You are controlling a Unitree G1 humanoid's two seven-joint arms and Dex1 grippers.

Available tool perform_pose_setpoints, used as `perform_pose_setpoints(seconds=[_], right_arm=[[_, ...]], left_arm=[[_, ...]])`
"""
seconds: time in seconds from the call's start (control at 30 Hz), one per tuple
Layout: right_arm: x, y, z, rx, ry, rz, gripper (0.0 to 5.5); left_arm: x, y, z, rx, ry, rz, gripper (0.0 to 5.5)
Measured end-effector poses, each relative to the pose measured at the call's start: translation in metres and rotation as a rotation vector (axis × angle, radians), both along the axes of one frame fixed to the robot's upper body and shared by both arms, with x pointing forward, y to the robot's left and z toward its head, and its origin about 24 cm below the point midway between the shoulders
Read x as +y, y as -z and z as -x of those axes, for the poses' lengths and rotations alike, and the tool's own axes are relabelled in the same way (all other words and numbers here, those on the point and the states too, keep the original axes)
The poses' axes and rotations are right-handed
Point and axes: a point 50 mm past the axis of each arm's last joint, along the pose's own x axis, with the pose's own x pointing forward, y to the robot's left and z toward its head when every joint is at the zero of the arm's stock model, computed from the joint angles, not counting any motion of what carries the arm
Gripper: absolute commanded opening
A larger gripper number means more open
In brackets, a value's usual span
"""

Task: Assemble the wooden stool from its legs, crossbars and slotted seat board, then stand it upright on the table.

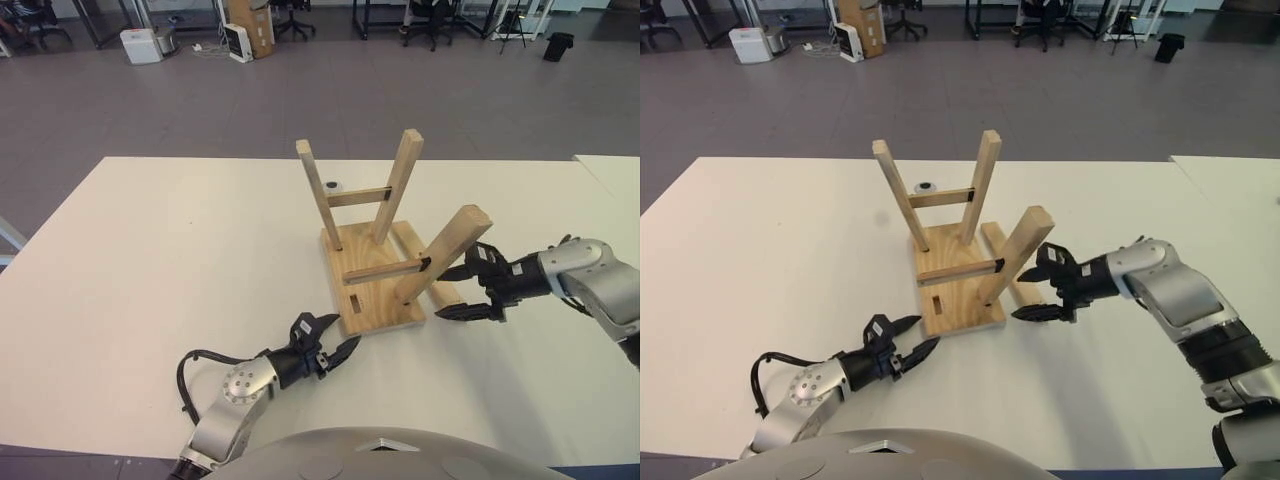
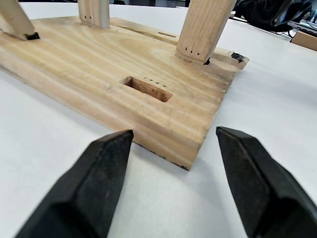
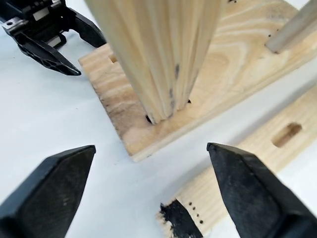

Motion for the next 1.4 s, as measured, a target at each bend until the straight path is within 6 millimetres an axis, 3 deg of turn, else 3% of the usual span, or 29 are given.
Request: perform_pose_setpoints(seconds=[0.13,0.37,0.6,0.8,0.97,1.1,1.2,1.23,1.33,1.4], right_arm=[[0.003,0.034,0.013,-0.001,0.282,-0.038,4.2],[0.006,0.049,0.022,-0.073,0.473,-0.122,4.2],[-0.013,0.062,0.026,-0.1,0.623,-0.111,4.2],[-0.012,0.074,0.033,-0.09,0.646,-0.064,3.25],[0.002,0.079,0.033,-0.113,0.658,-0.09,2.46],[0.007,0.084,0.031,-0.149,0.714,-0.097,2.11],[0.01,0.087,0.03,-0.176,0.789,-0.128,2.11],[0.01,0.088,0.029,-0.19,0.83,-0.147,2.11],[-0.011,0.08,0.033,-0.211,0.956,-0.215,2.1],[-0.034,0.052,0.027,-0.313,1.038,-0.281,2.09]], left_arm=[[0.002,-0.001,0.004,-0.006,0.01,-0.005,3.09],[0.01,-0.002,0.008,-0.018,0.045,-0.028,3.09],[0.011,-0.003,0.015,-0.008,0.044,-0.025,3.09],[0.014,-0.003,0.011,0.003,0.049,-0.025,3.09],[0.035,-0.004,-0.001,0.044,0.014,-0.025,3.09],[0.064,-0.006,-0.024,0.041,-0.044,-0.069,3.09],[0.085,-0.02,-0.071,-0.003,-0.096,-0.081,3.09],[0.093,-0.031,-0.089,-0.037,-0.122,-0.062,3.09],[0.114,-0.06,-0.107,-0.055,-0.153,0.096,3.09],[0.137,-0.111,-0.128,-0.168,-0.192,0.239,3.09]])
